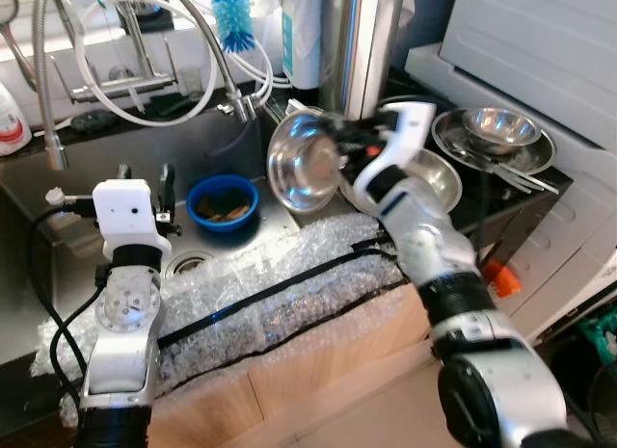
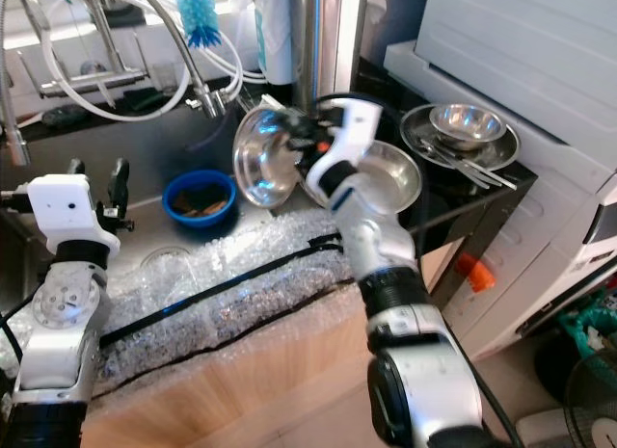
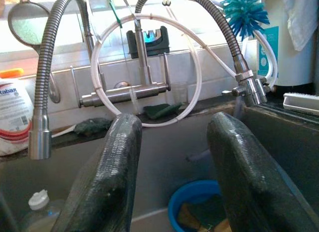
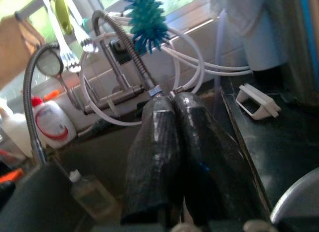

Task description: Kitchen organization

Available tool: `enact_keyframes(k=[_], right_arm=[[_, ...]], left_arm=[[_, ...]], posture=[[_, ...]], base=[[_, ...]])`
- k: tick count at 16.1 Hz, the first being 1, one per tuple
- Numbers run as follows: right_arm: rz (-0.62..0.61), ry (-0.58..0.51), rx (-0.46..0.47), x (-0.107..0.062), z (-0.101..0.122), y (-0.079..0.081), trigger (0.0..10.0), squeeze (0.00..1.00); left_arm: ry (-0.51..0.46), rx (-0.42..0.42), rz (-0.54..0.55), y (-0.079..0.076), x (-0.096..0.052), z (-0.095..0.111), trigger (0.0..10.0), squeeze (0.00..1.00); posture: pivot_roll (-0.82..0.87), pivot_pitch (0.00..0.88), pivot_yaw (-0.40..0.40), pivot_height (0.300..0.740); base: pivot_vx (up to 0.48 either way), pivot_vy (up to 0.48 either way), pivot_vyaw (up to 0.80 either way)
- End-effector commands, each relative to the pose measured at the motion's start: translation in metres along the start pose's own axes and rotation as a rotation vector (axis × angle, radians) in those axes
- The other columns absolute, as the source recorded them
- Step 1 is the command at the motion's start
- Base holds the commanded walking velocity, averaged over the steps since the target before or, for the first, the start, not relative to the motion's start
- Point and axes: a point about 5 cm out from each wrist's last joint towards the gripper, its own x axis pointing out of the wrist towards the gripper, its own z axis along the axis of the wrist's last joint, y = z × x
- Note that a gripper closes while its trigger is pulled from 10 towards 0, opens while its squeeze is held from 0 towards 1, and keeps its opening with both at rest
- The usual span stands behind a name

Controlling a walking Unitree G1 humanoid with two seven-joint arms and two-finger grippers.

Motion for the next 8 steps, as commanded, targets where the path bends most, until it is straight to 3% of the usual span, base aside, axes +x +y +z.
enact_keyframes(k=[1, 6, 8], right_arm=[[0.057, -0.008, -0.054, 0.010, 0.007, 0.008, 10.0, 0.00], [0.099, 0.072, -0.132, 0.018, -0.001, 0.012, 10.0, 0.00], [0.063, 0.110, -0.164, 0.019, -0.005, 0.009, 10.0, 0.00]], left_arm=[[-0.025, -0.002, 0.014, 0.001, 0.001, 0.004, 10.0, 0.00], [-0.021, -0.005, 0.019, 0.001, 0.000, 0.003, 10.0, 0.00], [-0.017, -0.009, 0.014, 0.000, 0.000, 0.002, 10.0, 0.00]], posture=[[-0.02, 0.000, -0.017, 0.740], [-0.02, 0.000, -0.023, 0.740], [-0.02, 0.000, -0.024, 0.740]], base=[[0.000, 0.000, 0.00], [0.000, 0.000, 0.00], [0.000, 0.000, 0.00]])
